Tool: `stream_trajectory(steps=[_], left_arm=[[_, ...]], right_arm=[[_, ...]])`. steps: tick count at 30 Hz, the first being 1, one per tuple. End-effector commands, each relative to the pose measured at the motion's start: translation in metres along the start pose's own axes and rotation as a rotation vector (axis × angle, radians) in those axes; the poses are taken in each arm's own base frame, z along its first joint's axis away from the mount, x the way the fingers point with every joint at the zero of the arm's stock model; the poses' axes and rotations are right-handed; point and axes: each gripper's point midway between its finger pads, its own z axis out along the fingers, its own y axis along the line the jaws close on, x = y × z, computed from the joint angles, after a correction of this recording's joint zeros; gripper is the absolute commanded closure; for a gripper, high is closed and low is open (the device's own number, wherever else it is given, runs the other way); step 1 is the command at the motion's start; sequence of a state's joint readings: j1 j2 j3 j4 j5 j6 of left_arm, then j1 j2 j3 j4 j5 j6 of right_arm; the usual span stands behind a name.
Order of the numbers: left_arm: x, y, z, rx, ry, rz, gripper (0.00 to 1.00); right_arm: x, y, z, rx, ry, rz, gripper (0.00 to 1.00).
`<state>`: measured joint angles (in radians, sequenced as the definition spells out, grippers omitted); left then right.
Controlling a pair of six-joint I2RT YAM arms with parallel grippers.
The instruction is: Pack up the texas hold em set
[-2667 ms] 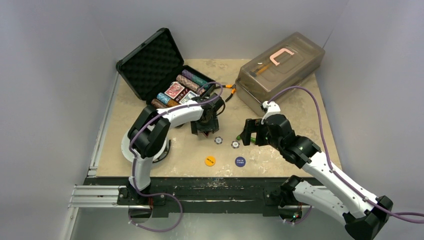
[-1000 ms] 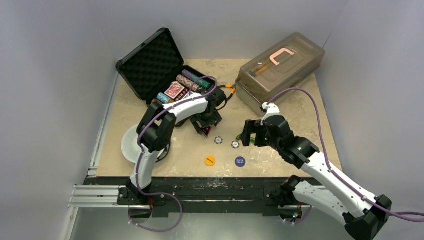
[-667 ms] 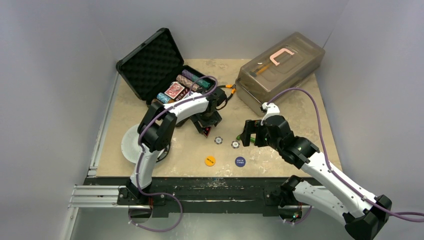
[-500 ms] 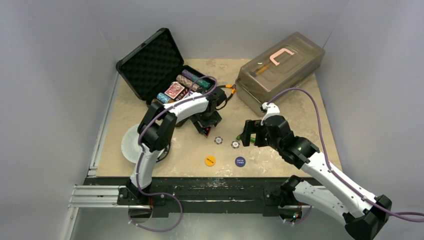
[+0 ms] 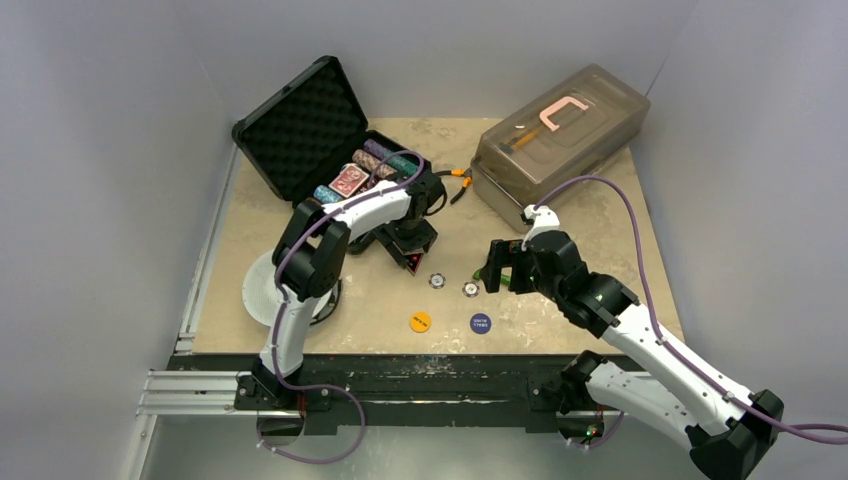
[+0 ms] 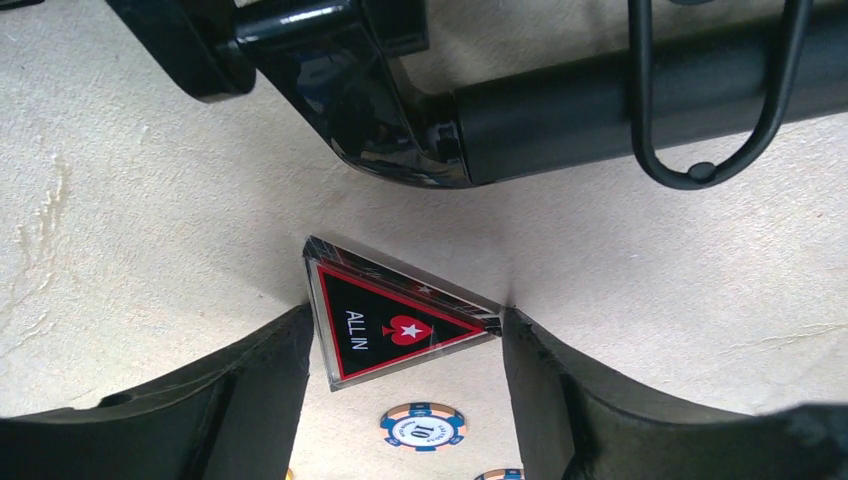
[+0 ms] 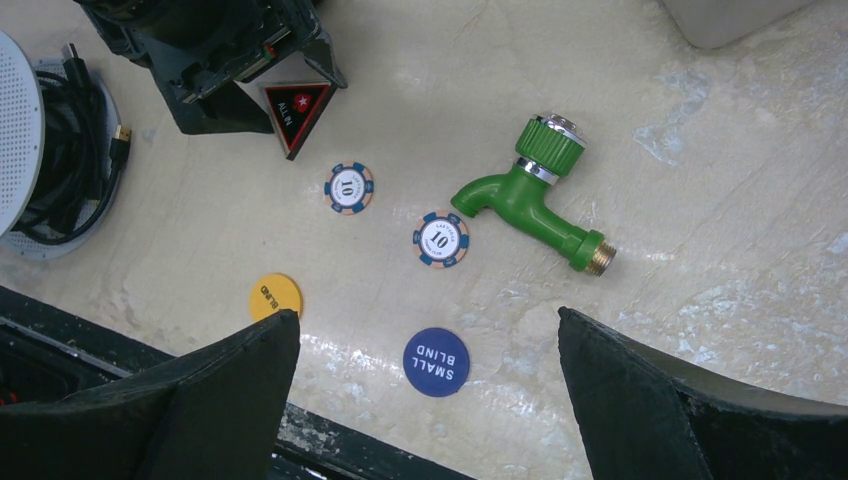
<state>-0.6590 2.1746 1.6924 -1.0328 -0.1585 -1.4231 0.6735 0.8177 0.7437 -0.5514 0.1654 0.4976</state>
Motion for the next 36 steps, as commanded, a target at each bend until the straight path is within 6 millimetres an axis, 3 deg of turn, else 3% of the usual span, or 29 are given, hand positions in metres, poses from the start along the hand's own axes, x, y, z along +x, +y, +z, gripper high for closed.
stream_trajectory(steps=[1, 8, 11, 13, 17, 23, 27, 31, 36], left_arm=[[-0.001, 0.016, 0.013, -0.073, 0.006, -0.023, 0.36], [-0.001, 0.014, 0.014, -0.063, 0.004, 0.006, 0.46], [-0.005, 0.011, 0.009, -0.029, -0.017, 0.042, 0.56], [-0.010, 0.007, 0.000, 0.006, -0.046, 0.080, 0.66], [-0.017, 0.004, -0.017, 0.079, -0.091, 0.172, 0.73], [-0.025, 0.005, -0.050, 0.156, -0.130, 0.304, 0.84], [-0.034, 0.002, -0.080, 0.226, -0.165, 0.352, 0.85], [-0.057, -0.001, -0.105, 0.261, -0.202, 0.343, 0.85], [-0.113, 0.000, -0.114, 0.271, -0.253, 0.240, 0.85]], right_arm=[[-0.011, 0.006, -0.001, -0.022, -0.041, 0.020, 0.01], [-0.012, 0.009, -0.001, -0.030, -0.043, 0.025, 0.01], [-0.011, 0.008, 0.000, -0.027, -0.040, 0.025, 0.01], [-0.010, 0.007, 0.001, -0.024, -0.038, 0.023, 0.01], [-0.011, 0.007, 0.000, -0.021, -0.040, 0.020, 0.01], [-0.010, 0.005, 0.003, -0.015, -0.041, 0.020, 0.01], [-0.008, 0.006, 0.006, -0.015, -0.035, 0.019, 0.01], [-0.008, 0.007, 0.010, -0.015, -0.025, 0.014, 0.01], [-0.008, 0.008, 0.014, -0.007, -0.013, 0.009, 0.01]])
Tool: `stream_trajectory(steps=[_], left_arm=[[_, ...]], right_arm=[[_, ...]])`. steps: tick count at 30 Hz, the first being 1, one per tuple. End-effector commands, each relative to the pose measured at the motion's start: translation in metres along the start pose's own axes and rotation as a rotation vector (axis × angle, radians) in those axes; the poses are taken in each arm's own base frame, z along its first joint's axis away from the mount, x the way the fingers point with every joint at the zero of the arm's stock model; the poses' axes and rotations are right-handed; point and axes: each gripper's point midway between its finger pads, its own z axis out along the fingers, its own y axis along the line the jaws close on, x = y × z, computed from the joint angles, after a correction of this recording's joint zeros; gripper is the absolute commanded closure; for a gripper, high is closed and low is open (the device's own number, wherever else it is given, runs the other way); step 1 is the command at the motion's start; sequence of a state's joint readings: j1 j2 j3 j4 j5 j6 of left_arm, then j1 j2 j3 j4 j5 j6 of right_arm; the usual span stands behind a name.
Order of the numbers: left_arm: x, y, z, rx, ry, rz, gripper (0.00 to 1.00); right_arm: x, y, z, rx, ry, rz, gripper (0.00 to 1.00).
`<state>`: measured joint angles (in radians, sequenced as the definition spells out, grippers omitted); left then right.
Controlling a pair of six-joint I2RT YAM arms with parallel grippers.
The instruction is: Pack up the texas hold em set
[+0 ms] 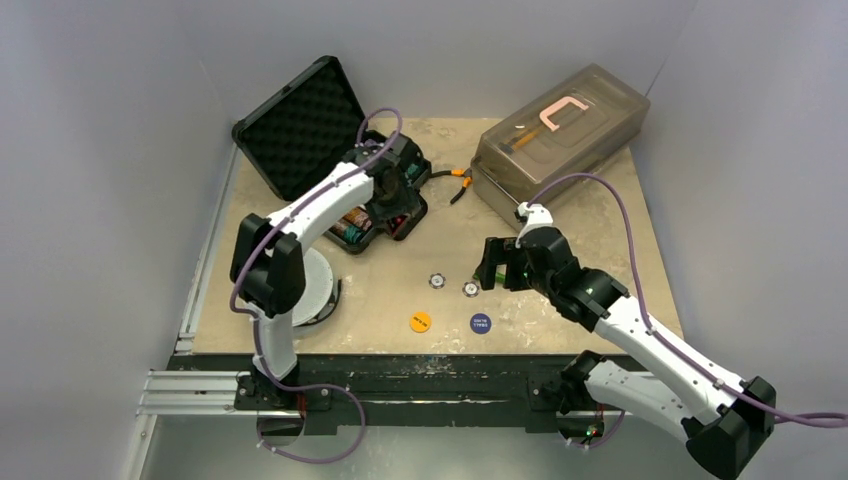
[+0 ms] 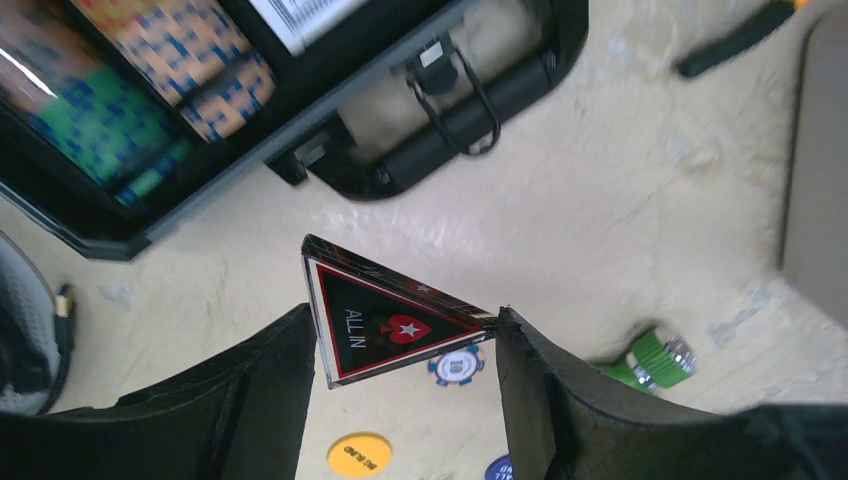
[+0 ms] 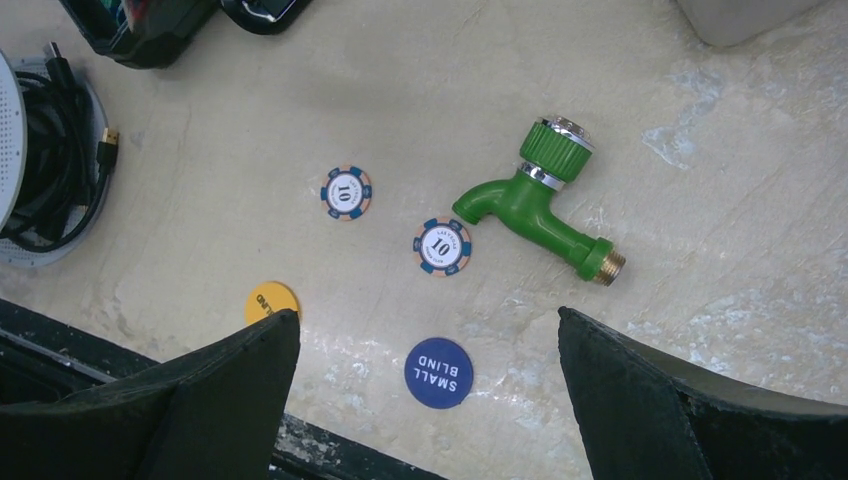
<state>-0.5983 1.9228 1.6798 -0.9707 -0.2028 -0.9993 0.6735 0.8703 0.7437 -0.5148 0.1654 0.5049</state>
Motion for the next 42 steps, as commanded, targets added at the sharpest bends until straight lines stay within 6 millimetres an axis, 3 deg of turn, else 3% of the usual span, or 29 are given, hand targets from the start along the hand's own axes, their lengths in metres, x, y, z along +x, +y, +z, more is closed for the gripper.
stream_trajectory(steps=[1, 7, 14, 22, 33, 38, 42], left_arm=[[-0.068, 0.018, -0.013, 0.001, -0.116, -0.077, 0.85], [-0.124, 0.035, 0.015, -0.052, -0.170, -0.179, 0.84], [-0.153, 0.034, 0.047, -0.059, -0.176, -0.234, 0.84], [-0.137, 0.035, 0.073, -0.076, -0.123, -0.357, 0.79], [-0.128, 0.013, 0.089, -0.045, -0.075, -0.296, 0.74], [-0.118, 0.011, 0.087, -0.043, -0.056, -0.225, 0.62], [-0.113, 0.009, 0.072, -0.002, -0.067, -0.160, 0.44]], right_arm=[[-0.009, 0.006, 0.004, -0.013, -0.025, 0.003, 0.01], [-0.011, 0.008, 0.011, -0.003, -0.007, 0.000, 0.01], [-0.010, 0.004, 0.016, 0.030, 0.015, -0.019, 0.01], [-0.007, 0.011, 0.024, 0.010, 0.042, -0.019, 0.01], [-0.012, 0.009, 0.020, 0.015, 0.018, -0.019, 0.01], [-0.011, 0.009, 0.020, 0.010, 0.016, -0.019, 0.01], [-0.008, 0.009, 0.020, 0.008, 0.026, -0.019, 0.01]])
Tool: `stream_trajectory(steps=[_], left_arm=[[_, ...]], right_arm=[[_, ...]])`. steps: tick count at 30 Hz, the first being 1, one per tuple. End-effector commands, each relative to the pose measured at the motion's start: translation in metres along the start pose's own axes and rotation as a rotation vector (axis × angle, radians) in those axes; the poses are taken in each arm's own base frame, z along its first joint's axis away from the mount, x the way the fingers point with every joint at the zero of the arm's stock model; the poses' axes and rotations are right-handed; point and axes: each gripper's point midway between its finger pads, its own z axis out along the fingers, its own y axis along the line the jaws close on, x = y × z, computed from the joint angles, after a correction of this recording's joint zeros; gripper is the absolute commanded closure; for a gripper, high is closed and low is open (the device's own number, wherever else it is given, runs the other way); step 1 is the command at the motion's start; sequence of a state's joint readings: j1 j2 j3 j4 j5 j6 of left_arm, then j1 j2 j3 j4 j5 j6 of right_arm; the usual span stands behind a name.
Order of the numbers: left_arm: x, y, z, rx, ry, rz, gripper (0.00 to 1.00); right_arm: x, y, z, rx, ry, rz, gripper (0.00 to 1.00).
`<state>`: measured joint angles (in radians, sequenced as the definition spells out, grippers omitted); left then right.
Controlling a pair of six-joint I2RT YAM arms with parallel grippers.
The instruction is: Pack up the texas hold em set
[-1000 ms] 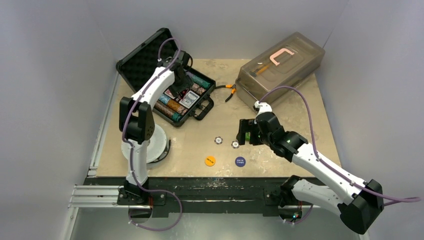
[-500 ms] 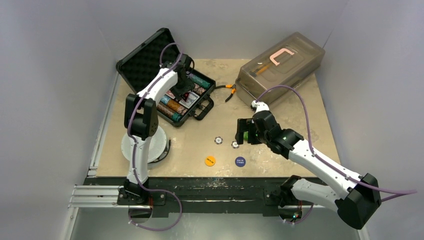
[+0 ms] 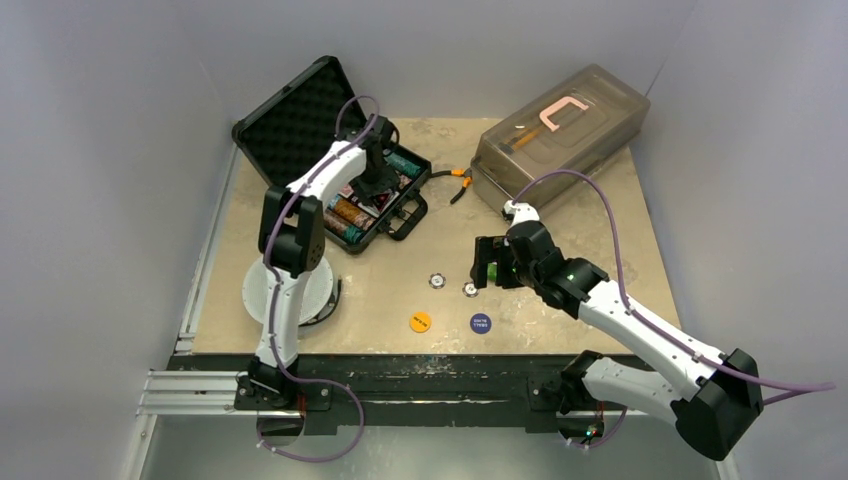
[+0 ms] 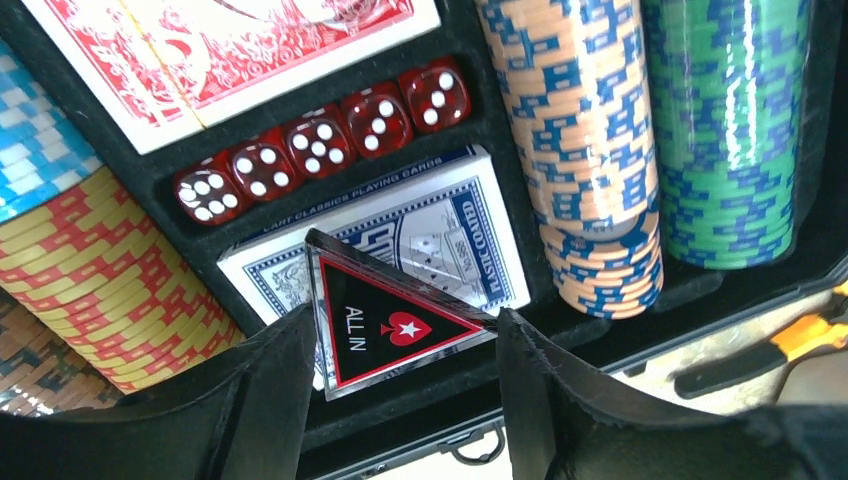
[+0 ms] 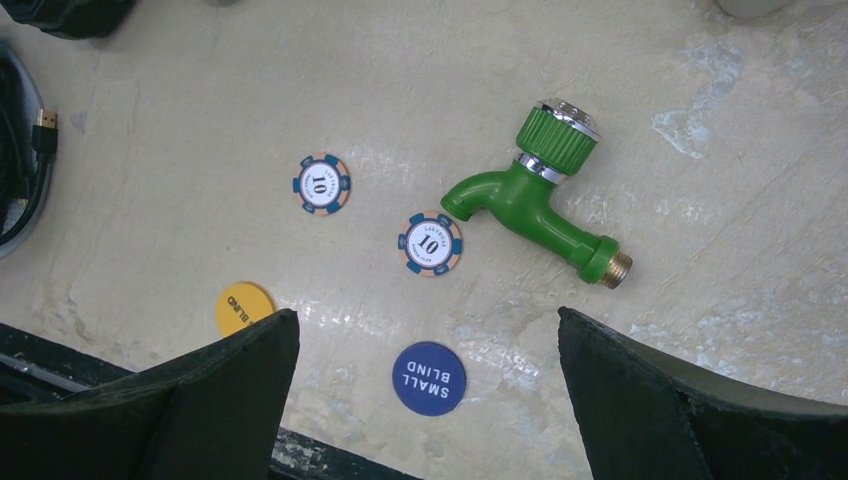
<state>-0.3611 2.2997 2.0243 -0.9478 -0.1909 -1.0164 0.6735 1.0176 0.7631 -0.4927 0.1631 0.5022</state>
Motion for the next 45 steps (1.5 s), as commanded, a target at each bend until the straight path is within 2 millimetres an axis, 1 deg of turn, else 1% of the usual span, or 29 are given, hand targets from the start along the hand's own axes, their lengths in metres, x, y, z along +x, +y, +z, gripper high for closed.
stream_trajectory(steps=[1, 4, 6, 7, 10, 12, 13, 14, 16, 17, 19, 20, 21, 23, 24, 27, 29, 30, 32, 34, 37, 40, 42, 45], left_arm=[[-0.004, -0.009, -0.036, 0.093, -0.037, 0.077, 0.38], [-0.007, 0.003, -0.050, 0.077, -0.048, 0.084, 0.24], [-0.010, 0.008, -0.067, 0.079, -0.062, 0.100, 0.19], [-0.012, 0.010, -0.077, 0.091, -0.073, 0.110, 0.16], [-0.018, 0.010, -0.112, 0.153, -0.104, 0.143, 0.11], [-0.018, 0.012, -0.137, 0.205, -0.117, 0.175, 0.08], [-0.016, 0.012, -0.149, 0.245, -0.121, 0.193, 0.07], [-0.014, 0.012, -0.169, 0.308, -0.137, 0.209, 0.07], [0.005, 0.012, -0.189, 0.438, -0.122, 0.250, 0.07], [0.021, 0.011, -0.198, 0.521, -0.093, 0.271, 0.05], [0.055, 0.014, -0.210, 0.666, -0.035, 0.322, 0.02], [0.072, 0.023, -0.209, 0.686, -0.005, 0.336, 0.02], [0.092, 0.037, -0.202, 0.681, 0.029, 0.350, 0.02], [0.118, 0.053, -0.200, 0.694, 0.060, 0.388, 0.02], [0.129, 0.063, -0.197, 0.685, 0.079, 0.407, 0.02], [0.168, 0.080, -0.196, 0.702, 0.149, 0.487, 0.03], [0.195, 0.087, -0.198, 0.721, 0.188, 0.542, 0.04], [0.207, 0.089, -0.199, 0.733, 0.208, 0.563, 0.04], [0.225, 0.093, -0.197, 0.755, 0.232, 0.577, 0.04], [0.235, 0.094, -0.194, 0.785, 0.249, 0.565, 0.04], [0.241, 0.094, -0.189, 0.797, 0.270, 0.552, 0.04], [0.237, 0.093, -0.190, 0.785, 0.251, 0.555, 0.05], [0.232, 0.093, -0.192, 0.776, 0.227, 0.566, 0.05], [0.230, 0.094, -0.194, 0.773, 0.216, 0.582, 0.04]], right_arm=[[-0.019, 0.010, -0.008, -0.039, -0.061, 0.000, 0.01], [-0.015, 0.009, -0.009, -0.039, -0.046, -0.002, 0.01], [-0.010, 0.009, -0.009, -0.047, -0.030, -0.009, 0.01], [-0.009, 0.005, -0.009, -0.024, -0.028, -0.009, 0.01], [0.012, 0.005, -0.004, -0.018, 0.060, 0.037, 0.01], [0.032, 0.005, 0.000, 0.006, 0.132, 0.048, 0.01], [0.045, 0.005, 0.005, 0.024, 0.177, 0.038, 0.01], [0.056, 0.004, 0.007, 0.045, 0.219, 0.024, 0.01], [0.082, 0.003, 0.015, 0.085, 0.316, -0.006, 0.01], [0.090, 0.003, 0.017, 0.102, 0.347, -0.013, 0.02], [0.098, 0.007, 0.020, 0.113, 0.354, -0.030, 0.05], [0.100, 0.012, 0.021, 0.102, 0.350, -0.032, 0.07], [0.101, 0.019, 0.022, 0.085, 0.347, -0.035, 0.08], [0.102, 0.033, 0.023, 0.073, 0.338, -0.066, 0.10], [0.102, 0.035, 0.023, 0.097, 0.333, -0.080, 0.09], [0.108, 0.032, 0.025, 0.135, 0.337, -0.076, 0.09], [0.114, 0.026, 0.023, 0.143, 0.339, -0.054, 0.09], [0.116, 0.029, 0.023, 0.117, 0.338, -0.049, 0.10], [0.116, 0.028, 0.022, 0.109, 0.335, -0.054, 0.13], [0.118, 0.028, 0.022, 0.114, 0.343, -0.049, 0.19], [0.121, 0.025, 0.026, 0.134, 0.341, -0.030, 0.27], [0.126, 0.018, 0.029, 0.171, 0.344, -0.004, 0.30], [0.125, 0.010, 0.029, 0.215, 0.331, 0.000, 0.32], [0.127, 0.007, 0.032, 0.206, 0.340, 0.013, 0.33]])
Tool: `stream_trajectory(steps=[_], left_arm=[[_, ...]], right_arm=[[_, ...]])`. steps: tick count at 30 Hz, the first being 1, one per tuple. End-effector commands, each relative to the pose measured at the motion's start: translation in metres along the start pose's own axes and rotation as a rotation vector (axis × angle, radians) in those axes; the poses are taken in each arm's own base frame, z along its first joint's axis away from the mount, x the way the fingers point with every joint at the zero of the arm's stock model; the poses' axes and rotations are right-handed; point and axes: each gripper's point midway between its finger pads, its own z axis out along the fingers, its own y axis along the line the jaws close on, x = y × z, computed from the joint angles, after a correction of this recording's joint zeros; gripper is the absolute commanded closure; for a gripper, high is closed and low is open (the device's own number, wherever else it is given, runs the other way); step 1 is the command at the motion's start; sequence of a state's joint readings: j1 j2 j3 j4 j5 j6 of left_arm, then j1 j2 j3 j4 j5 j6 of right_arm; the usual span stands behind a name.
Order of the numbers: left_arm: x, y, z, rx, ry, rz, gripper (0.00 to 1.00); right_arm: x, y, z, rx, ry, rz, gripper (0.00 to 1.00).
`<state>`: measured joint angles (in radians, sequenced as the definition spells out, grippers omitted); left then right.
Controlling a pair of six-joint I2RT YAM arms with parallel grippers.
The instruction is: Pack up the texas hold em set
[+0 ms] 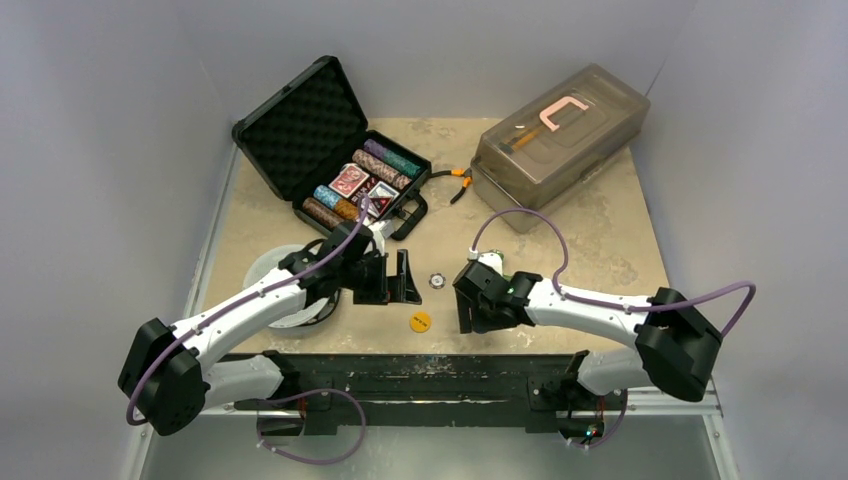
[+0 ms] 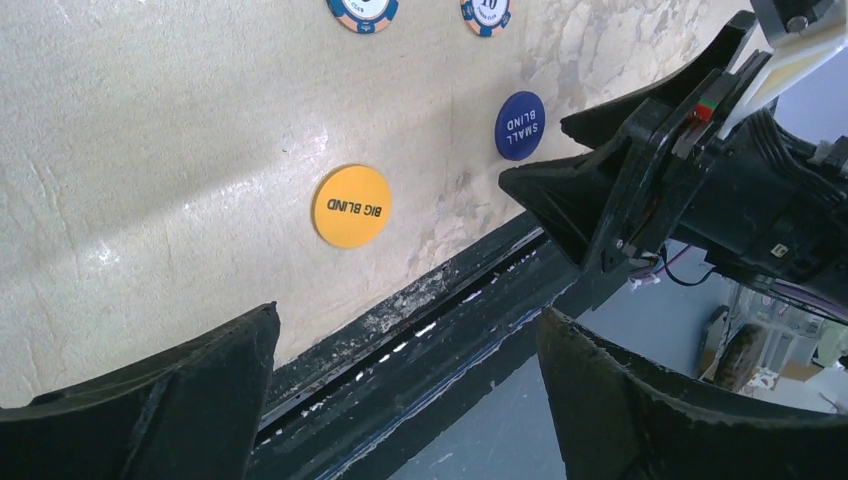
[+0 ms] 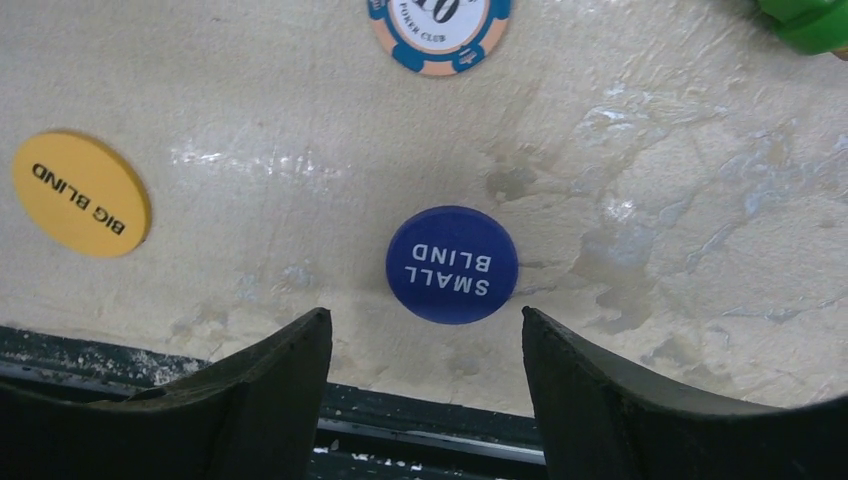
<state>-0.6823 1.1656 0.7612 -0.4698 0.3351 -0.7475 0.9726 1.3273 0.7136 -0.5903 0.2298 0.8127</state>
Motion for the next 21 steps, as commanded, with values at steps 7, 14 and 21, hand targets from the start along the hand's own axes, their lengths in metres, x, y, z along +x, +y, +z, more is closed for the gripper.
stream_trajectory(steps=[7, 14, 21], left_arm=[[-0.019, -0.014, -0.006, 0.037, -0.073, 0.048, 0.04], [-0.016, -0.011, 0.001, 0.041, -0.062, 0.035, 0.02], [-0.017, -0.011, -0.001, 0.031, -0.065, 0.040, 0.02]], right_arm=[[-0.011, -0.008, 0.015, 0.038, -0.016, 0.044, 0.37], [-0.010, -0.005, 0.024, 0.038, -0.001, 0.045, 0.41], [-0.005, -0.016, 0.024, 0.080, 0.001, 0.060, 0.47]])
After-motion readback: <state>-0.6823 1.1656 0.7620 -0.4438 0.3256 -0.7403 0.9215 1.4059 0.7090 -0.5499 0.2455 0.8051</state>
